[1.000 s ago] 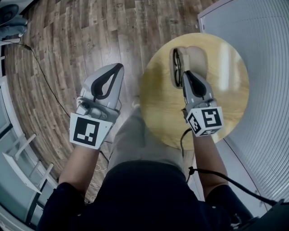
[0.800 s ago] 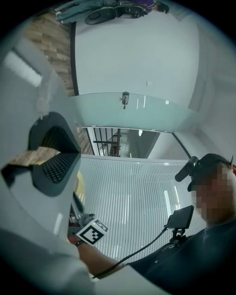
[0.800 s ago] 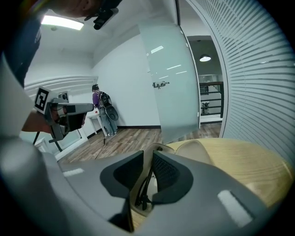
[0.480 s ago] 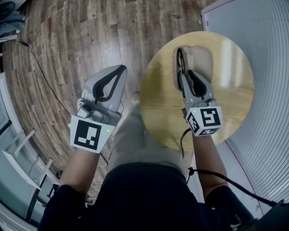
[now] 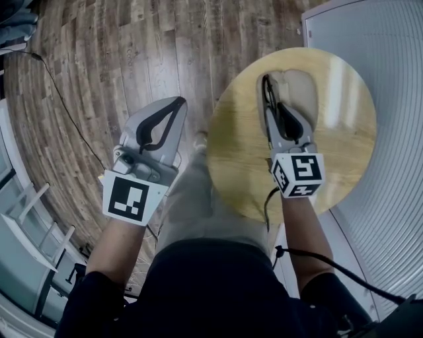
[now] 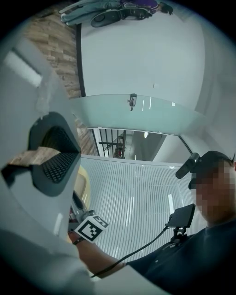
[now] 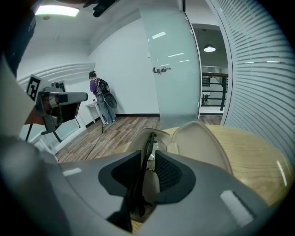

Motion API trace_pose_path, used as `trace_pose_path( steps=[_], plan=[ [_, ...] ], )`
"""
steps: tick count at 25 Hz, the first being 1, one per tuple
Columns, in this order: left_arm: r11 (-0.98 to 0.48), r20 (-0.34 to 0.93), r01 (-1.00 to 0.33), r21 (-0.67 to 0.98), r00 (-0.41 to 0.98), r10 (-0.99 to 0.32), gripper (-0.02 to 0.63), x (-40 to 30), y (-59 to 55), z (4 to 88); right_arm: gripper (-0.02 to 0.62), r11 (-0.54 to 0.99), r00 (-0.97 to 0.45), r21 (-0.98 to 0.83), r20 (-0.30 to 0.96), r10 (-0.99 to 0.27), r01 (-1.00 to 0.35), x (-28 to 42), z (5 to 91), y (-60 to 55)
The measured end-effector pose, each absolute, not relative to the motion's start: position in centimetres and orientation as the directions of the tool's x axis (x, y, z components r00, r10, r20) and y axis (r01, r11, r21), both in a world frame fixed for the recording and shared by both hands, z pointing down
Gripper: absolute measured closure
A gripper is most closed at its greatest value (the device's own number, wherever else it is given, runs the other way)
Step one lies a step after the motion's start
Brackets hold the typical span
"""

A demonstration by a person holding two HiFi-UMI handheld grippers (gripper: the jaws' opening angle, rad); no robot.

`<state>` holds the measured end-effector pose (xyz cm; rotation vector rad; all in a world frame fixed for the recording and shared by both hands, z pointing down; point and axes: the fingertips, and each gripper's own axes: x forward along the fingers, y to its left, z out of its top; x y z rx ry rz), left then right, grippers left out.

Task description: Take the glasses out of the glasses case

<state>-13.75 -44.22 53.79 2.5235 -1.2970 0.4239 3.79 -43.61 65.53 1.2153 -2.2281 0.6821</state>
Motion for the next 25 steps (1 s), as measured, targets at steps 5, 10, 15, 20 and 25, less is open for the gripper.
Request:
trace_pose_path(
  steps=[5, 10, 15, 20, 25],
  plan=[
    [-0.56, 0.374, -0.822, 0.102, 0.553, -0.744, 0.601, -14.1, -44.3, 54.0, 0.492, 0.471, -0.444, -0.163, 0.679, -0.584, -0.867, 3.8, 66.5, -43.7],
    [-0.554, 0.369, -0.827, 0.101, 0.548, -0.751, 0.601, -14.5, -44.0, 53.8, 0.525, 0.463, -0.443, -0.182, 0.707, -0.551, -0.868, 3.6, 67.3, -43.2],
    [-0.565, 0.371, -0.819, 0.104, 0.559, -0.741, 0.601, -14.8, -43.7, 53.2, 0.56, 0.46, -0.435, -0.174, 0.709, -0.555, -0.871, 3.6, 67.0, -43.0],
    [-0.565, 0.37, -0.82, 0.088, 0.554, -0.746, 0.601, -15.3, -43.4, 52.5, 0.561, 0.446, -0.431, -0.175, 0.696, -0.574, -0.878, 3.9, 66.4, -42.6],
    [-0.569, 0.34, -0.818, 0.087, 0.561, -0.755, 0.601, -15.0, -43.3, 50.9, 0.561, 0.448, -0.419, -0.152, 0.689, -0.591, -0.881, 4.2, 65.2, -42.6]
  ],
)
